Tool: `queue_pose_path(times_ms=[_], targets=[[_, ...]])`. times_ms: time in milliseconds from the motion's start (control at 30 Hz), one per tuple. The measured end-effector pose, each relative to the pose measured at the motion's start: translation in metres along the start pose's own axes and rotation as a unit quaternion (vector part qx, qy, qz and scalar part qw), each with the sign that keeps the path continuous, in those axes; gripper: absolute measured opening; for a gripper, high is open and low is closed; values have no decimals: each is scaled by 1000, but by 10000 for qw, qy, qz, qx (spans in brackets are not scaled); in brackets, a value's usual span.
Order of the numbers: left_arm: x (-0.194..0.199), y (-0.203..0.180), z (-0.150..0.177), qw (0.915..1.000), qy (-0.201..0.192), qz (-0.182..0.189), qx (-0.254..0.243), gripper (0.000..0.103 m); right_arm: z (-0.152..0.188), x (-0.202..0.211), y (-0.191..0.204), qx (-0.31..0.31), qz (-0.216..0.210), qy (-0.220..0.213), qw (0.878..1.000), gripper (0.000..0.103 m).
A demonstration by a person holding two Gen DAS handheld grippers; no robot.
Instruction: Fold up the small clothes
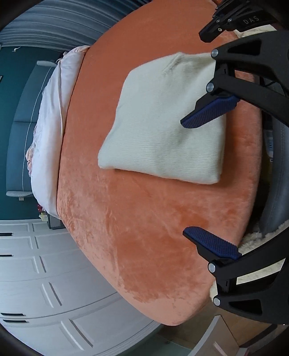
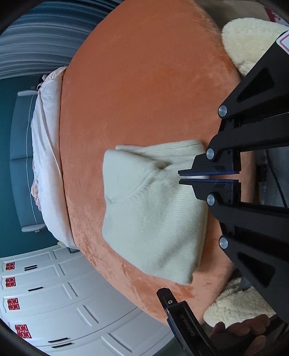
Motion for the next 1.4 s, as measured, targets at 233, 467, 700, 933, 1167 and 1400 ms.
queue_pose_path(times_ms=[233,467,700,933,1167,1400], targets=[[-78,-19,6,9970,661,-87,-385,83,6,-100,-11,361,-48,846,9957,0],[-66,-20,7,9969,569,-245,-475,85,1,-74,3,405,160,794,9959,0],[-35,-30,24,9966,373,-304,-671,83,21,-32,6,134,359,504,9980,10],[-11,-37,41,9968,329,-226,-695,84,38,-14,5,26,478,546,9974,30],[2,-42,59,9961,302,-327,-756,84,58,-6,2,-104,387,646,9971,32],[9,-49,76,9947,273,-323,-934,84,62,0,2,-79,454,560,9974,39]])
Point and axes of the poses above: each gripper's, at about its wrist camera, not at the fingertips, and x roughly against the way its jaws point, y to its left, z to its underside, the point moved 1 cm from there along -x, roughly the way its jaws point, and after that the axes turned 2 degrees about -z, right-handed, at the moved point
